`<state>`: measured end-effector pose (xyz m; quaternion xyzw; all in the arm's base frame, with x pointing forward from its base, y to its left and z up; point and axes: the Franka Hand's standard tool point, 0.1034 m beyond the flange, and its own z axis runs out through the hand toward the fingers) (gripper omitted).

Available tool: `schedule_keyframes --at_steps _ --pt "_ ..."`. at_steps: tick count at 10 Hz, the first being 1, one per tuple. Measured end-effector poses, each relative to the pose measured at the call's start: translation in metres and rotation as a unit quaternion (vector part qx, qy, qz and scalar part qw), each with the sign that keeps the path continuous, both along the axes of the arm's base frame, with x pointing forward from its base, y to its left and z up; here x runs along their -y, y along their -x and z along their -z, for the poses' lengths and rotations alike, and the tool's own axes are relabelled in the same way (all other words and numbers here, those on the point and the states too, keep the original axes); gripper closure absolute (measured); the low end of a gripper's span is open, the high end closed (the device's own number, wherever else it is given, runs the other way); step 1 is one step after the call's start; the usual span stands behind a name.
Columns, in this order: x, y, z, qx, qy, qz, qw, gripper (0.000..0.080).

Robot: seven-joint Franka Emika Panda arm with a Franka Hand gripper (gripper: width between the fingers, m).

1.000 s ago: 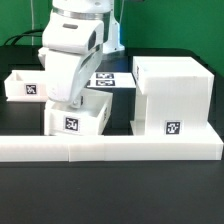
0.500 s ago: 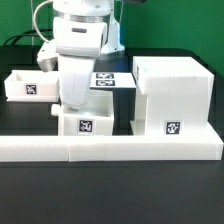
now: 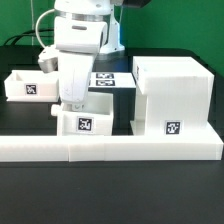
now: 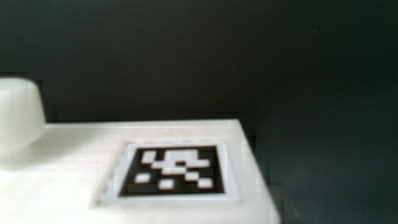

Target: Assemble drawer

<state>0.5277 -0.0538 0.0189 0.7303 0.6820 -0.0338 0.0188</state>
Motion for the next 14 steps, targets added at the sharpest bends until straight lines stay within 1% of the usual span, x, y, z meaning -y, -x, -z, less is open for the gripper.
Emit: schedule_keyframes --at_steps 1,2,3,4,6,7,8,9,11,12,14 --pt "-0.001 -0.002 0.000 0.009 0.000 0.002 1.000 0.0757" --pt "-0.007 -0.002 0.001 0.004 -0.001 0.019 1.000 0.0757" --pt "-0.016 -0.006 0.001 0.003 -0.004 0.030 1.000 0.0757" --pt "-0.020 -0.010 -0.001 0.017 -0.006 0.038 0.999 0.0757" --pt "-0.018 -0.009 0.000 0.016 -0.006 0.041 0.999 0.0757" --pt "-0.019 -0.011 0.000 0.027 -0.007 0.042 0.999 0.0757" --pt "-0.022 -0.010 0.002 0.024 -0.008 0.041 0.999 0.0757" --pt "-0.028 -0.012 0.002 0.011 -0.009 0.039 0.999 0.0757" --pt "-0.027 -0.011 0.002 0.008 -0.009 0.040 0.999 0.0757" --pt "-0.026 -0.009 0.003 -0.007 -0.008 0.042 0.999 0.0757" --pt "-0.024 -0.009 0.002 -0.006 -0.008 0.043 0.999 0.0757"
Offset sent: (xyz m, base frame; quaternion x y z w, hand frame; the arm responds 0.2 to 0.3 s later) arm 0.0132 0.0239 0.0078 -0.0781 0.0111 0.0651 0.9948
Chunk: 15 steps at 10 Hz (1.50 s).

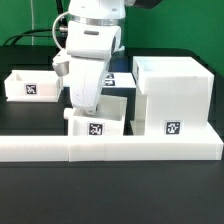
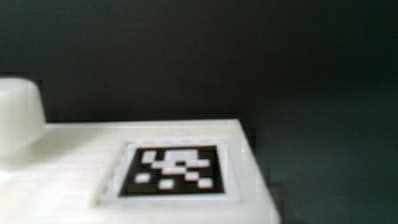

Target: Assemble drawer

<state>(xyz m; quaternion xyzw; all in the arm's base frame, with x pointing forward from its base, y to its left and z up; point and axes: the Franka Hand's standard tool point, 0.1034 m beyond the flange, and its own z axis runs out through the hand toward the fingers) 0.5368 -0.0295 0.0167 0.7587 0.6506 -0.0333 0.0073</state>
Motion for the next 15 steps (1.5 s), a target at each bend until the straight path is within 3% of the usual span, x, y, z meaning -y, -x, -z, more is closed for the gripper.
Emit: schedule_keyframes --at_steps 6,15 --pt "-0.003 -0.006 0.000 -0.019 -0.009 -0.054 0.998 0.0757" --pt "-0.007 -0.010 0.003 0.023 -0.010 -0.052 0.998 0.0757"
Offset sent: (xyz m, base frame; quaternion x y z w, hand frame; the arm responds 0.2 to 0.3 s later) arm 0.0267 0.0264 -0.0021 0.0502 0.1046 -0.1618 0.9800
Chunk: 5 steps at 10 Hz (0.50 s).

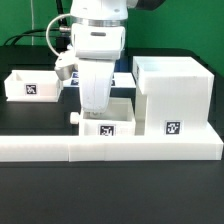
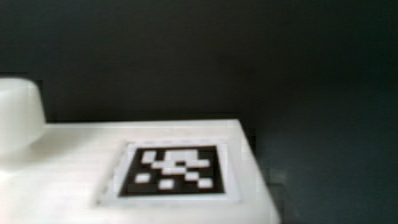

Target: Assemble drawer

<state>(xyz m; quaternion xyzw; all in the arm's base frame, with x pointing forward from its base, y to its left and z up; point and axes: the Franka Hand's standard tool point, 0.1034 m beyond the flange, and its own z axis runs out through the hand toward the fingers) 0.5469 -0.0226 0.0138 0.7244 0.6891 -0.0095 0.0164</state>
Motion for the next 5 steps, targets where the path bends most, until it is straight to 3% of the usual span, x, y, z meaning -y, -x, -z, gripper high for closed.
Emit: schedule_keyframes --at_steps 5 --pt "0.0016 -0.0012 0.0045 0.032 -0.002 -0.003 0.999 0.0757"
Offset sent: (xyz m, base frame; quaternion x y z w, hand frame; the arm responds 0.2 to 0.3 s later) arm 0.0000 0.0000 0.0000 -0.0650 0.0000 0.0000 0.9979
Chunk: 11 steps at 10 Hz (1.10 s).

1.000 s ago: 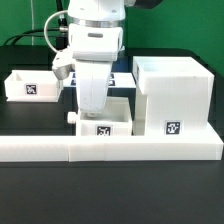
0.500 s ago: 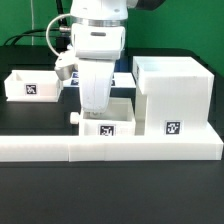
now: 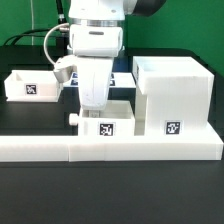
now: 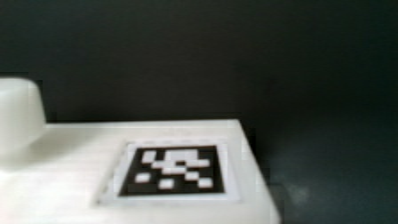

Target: Assemble drawer

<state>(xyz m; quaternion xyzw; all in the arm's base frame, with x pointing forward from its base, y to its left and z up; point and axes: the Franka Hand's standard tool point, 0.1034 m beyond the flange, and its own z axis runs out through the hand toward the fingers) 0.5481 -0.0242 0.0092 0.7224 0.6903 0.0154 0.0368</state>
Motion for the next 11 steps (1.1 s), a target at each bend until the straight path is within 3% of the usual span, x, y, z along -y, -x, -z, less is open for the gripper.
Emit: schedule_keyframes --at_steps 11 --pt "-0.0023 -0.0055 -0.0041 -0.022 0.012 0.000 1.000 0.0757"
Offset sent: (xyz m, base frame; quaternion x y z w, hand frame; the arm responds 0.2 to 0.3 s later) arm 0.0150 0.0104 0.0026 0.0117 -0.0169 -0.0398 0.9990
